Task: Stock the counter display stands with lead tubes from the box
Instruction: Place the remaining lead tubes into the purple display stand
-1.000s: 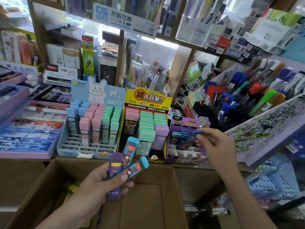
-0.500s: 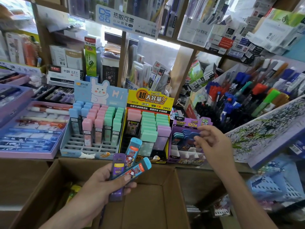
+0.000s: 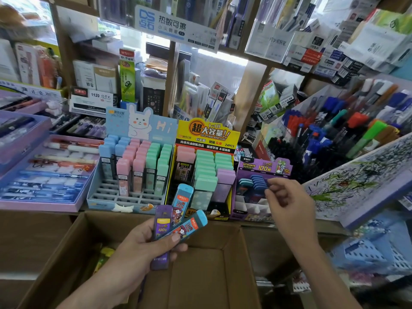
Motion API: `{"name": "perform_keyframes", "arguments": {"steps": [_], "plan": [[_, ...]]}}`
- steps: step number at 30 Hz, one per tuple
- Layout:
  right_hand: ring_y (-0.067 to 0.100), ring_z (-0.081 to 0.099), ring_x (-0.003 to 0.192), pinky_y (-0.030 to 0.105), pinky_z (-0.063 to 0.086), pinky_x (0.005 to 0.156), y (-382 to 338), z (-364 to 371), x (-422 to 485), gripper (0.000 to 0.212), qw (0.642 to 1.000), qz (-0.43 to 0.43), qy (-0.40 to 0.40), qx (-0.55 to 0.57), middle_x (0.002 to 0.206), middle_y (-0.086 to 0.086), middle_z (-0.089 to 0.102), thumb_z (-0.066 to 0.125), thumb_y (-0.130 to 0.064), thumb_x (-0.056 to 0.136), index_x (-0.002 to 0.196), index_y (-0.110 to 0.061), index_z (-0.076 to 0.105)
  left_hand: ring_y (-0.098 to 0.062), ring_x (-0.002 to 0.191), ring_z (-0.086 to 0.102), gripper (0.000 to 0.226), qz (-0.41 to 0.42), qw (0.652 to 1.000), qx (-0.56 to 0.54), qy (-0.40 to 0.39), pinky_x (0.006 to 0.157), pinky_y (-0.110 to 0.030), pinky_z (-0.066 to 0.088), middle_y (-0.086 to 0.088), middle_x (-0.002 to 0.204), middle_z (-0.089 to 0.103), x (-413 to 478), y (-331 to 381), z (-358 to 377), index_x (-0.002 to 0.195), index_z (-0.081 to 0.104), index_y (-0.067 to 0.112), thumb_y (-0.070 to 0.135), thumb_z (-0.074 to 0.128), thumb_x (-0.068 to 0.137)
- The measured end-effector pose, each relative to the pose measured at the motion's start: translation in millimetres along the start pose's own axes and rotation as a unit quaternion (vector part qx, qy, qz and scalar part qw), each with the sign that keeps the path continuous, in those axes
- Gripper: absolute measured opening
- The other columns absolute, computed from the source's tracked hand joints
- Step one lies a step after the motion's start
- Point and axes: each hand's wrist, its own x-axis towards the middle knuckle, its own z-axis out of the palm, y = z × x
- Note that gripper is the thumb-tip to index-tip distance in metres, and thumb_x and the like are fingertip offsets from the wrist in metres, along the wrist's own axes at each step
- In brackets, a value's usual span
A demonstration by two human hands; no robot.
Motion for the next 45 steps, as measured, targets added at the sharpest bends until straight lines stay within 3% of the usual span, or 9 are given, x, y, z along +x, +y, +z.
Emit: {"name": "perform_keyframes", "arguments": {"steps": [4, 8, 11, 18, 26, 29, 32, 37, 45], "plan": [[0.015, 0.072, 0.077, 0.027, 0.061, 0.069, -33, 7, -18, 0.018, 0.979, 0.086, -0.051, 0.178, 0.083, -0.002, 0.074, 0.076, -0.003, 0.090, 0.098, -0.019, 0.075, -0.027, 0.090, 0.077, 0.050, 0.005, 1.000, -0.005, -0.001, 0.063, -0.027, 0.061, -0.018, 0.108, 0.077, 0, 0, 0, 0.123, 0.068, 0.011, 0.013, 0.080, 0.074], [0.017, 0.072, 0.066, 0.023, 0.056, 0.055, -56, 26, -41, 0.014, 0.943, 0.156, -0.151, 0.252, 0.086, 0.001, 0.077, 0.073, -0.008, 0.093, 0.102, -0.020, 0.075, -0.024, 0.085, 0.077, 0.051, 0.009, 1.000, -0.004, -0.002, 0.061, -0.025, 0.060, -0.019, 0.106, 0.077, 0, 0, 1, 0.122, 0.069, 0.011, 0.013, 0.081, 0.073], [0.023, 0.074, 0.071, 0.026, 0.056, 0.055, -65, 42, -53, 0.016, 0.905, 0.219, -0.197, 0.308, 0.091, 0.006, 0.078, 0.073, -0.010, 0.094, 0.108, -0.018, 0.073, -0.025, 0.085, 0.077, 0.050, 0.011, 1.000, -0.005, -0.003, 0.060, -0.026, 0.060, -0.019, 0.106, 0.077, 0, 0, 1, 0.121, 0.070, 0.013, 0.014, 0.082, 0.073], [0.024, 0.073, 0.072, 0.027, 0.056, 0.056, -80, 56, -63, 0.023, 0.849, 0.278, -0.216, 0.394, 0.094, 0.016, 0.078, 0.075, -0.003, 0.091, 0.113, -0.006, 0.071, -0.030, 0.091, 0.077, 0.045, 0.014, 1.000, -0.004, -0.003, 0.061, -0.027, 0.061, -0.016, 0.110, 0.077, 1, -1, 1, 0.110, 0.076, 0.021, 0.019, 0.087, 0.066], [0.020, 0.071, 0.071, 0.023, 0.057, 0.060, -73, 42, -59, 0.014, 0.859, 0.270, -0.182, 0.394, 0.088, 0.015, 0.077, 0.074, 0.000, 0.090, 0.100, -0.009, 0.076, -0.029, 0.087, 0.077, 0.032, 0.021, 1.000, -0.023, -0.001, 0.055, -0.026, 0.058, -0.016, 0.112, 0.077, 3, -2, 4, 0.104, 0.079, 0.024, 0.036, 0.077, 0.074], [0.018, 0.070, 0.072, 0.022, 0.057, 0.061, -63, 19, -44, 0.018, 0.875, 0.249, -0.150, 0.388, 0.091, 0.014, 0.077, 0.073, 0.000, 0.088, 0.095, -0.016, 0.079, -0.028, 0.083, 0.075, 0.048, 0.024, 0.999, -0.029, -0.009, 0.056, -0.028, 0.057, -0.019, 0.109, 0.077, 3, -1, 2, 0.112, 0.076, 0.025, 0.050, 0.084, 0.072], [0.017, 0.070, 0.072, 0.021, 0.058, 0.061, -49, -7, -29, 0.018, 0.898, 0.235, -0.096, 0.359, 0.091, 0.013, 0.078, 0.072, 0.001, 0.088, 0.097, -0.013, 0.079, -0.027, 0.084, 0.075, 0.067, 0.030, 0.999, -0.008, -0.020, 0.058, -0.028, 0.056, -0.020, 0.108, 0.077, 4, -1, 0, 0.111, 0.075, 0.032, 0.064, 0.092, 0.055], [0.014, 0.067, 0.063, 0.020, 0.060, 0.059, -25, -41, -10, 0.017, 0.930, 0.215, -0.029, 0.297, 0.080, 0.017, 0.074, 0.070, 0.002, 0.090, 0.101, -0.008, 0.077, -0.030, 0.087, 0.075, 0.054, 0.023, 1.000, -0.006, -0.015, 0.059, -0.029, 0.057, -0.020, 0.111, 0.076, 7, -6, -4, 0.125, 0.068, 0.023, 0.045, 0.078, 0.075], [0.010, 0.069, 0.063, 0.018, 0.059, 0.061, 8, -54, 3, 0.017, 0.947, 0.201, 0.021, 0.249, 0.078, 0.004, 0.078, 0.073, 0.000, 0.090, 0.095, -0.017, 0.076, -0.030, 0.089, 0.076, 0.035, 0.018, 1.000, -0.008, -0.013, 0.060, -0.029, 0.058, -0.020, 0.113, 0.076, 9, -10, -8, 0.113, 0.074, 0.034, 0.042, 0.077, 0.079]]}}
